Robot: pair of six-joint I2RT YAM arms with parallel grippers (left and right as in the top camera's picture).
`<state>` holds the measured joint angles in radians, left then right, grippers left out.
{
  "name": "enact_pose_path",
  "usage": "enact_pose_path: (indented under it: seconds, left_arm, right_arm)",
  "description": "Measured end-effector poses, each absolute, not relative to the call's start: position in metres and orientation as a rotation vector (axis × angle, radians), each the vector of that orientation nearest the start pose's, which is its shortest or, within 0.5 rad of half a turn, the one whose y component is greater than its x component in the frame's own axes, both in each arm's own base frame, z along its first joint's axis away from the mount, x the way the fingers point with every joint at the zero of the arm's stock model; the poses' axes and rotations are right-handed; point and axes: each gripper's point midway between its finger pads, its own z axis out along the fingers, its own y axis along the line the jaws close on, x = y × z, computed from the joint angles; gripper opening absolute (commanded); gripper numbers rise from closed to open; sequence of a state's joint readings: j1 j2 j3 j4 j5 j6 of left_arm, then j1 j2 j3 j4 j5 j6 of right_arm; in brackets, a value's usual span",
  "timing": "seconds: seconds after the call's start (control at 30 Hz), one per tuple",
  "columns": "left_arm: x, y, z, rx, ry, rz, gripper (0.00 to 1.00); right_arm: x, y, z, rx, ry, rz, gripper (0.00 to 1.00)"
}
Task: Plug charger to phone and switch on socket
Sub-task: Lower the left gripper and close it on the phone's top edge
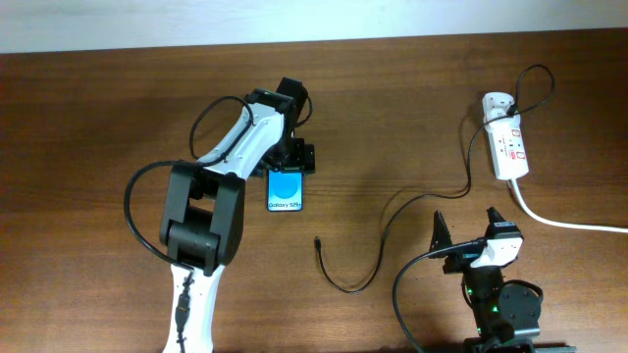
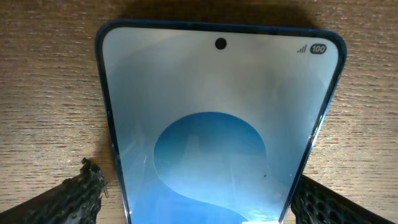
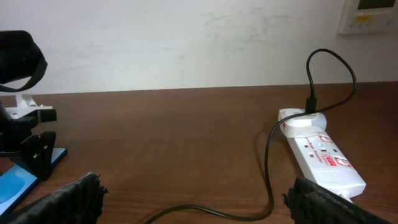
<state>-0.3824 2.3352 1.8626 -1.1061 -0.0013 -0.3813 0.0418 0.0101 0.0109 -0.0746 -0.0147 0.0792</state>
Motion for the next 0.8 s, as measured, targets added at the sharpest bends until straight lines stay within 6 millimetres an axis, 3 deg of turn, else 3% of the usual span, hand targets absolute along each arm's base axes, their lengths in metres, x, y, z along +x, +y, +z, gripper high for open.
enact_pose_path:
  seconds: [0.8]
  left_arm:
    - [0.4106,-0.168,0.0001,0.038,3.164,-0.012,0.99]
  right_arm:
    - [0.2458,0.0128,0.1582,0.019,1.646,0.104,0.98]
